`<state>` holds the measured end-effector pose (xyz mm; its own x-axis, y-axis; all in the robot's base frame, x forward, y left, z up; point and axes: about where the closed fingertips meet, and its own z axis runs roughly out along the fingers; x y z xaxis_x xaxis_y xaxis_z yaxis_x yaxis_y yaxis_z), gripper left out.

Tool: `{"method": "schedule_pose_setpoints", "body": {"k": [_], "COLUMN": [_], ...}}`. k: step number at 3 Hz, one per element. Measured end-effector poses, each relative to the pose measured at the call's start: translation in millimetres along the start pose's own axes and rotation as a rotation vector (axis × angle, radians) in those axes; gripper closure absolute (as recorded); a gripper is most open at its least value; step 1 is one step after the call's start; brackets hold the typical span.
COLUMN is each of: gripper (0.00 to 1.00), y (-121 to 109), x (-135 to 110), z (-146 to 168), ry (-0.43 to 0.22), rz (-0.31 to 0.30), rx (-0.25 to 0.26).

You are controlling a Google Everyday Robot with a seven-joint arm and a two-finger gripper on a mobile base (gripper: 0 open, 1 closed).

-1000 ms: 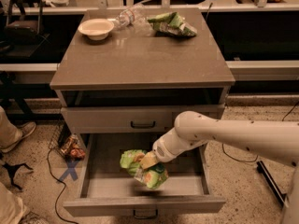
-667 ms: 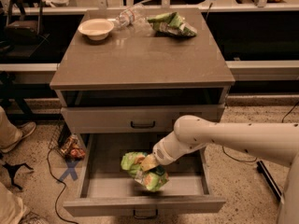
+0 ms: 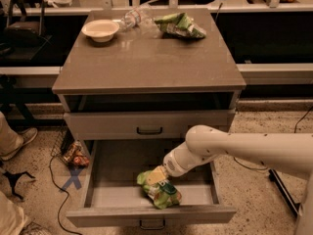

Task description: Place green rice chip bag into middle drawer

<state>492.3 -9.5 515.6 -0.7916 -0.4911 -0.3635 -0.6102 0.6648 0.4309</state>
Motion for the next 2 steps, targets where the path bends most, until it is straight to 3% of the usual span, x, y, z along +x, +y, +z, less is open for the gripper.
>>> {"method": "schedule_pose_setpoints", "body": {"k": [1, 2], "gripper": [0.00, 0.00], "y": [-14, -51], "x": [9, 31], "z": [-19, -73], "ry": [-0.016, -0.075], "rz": [0.012, 0.060], "rx": [0.026, 0.083]}}
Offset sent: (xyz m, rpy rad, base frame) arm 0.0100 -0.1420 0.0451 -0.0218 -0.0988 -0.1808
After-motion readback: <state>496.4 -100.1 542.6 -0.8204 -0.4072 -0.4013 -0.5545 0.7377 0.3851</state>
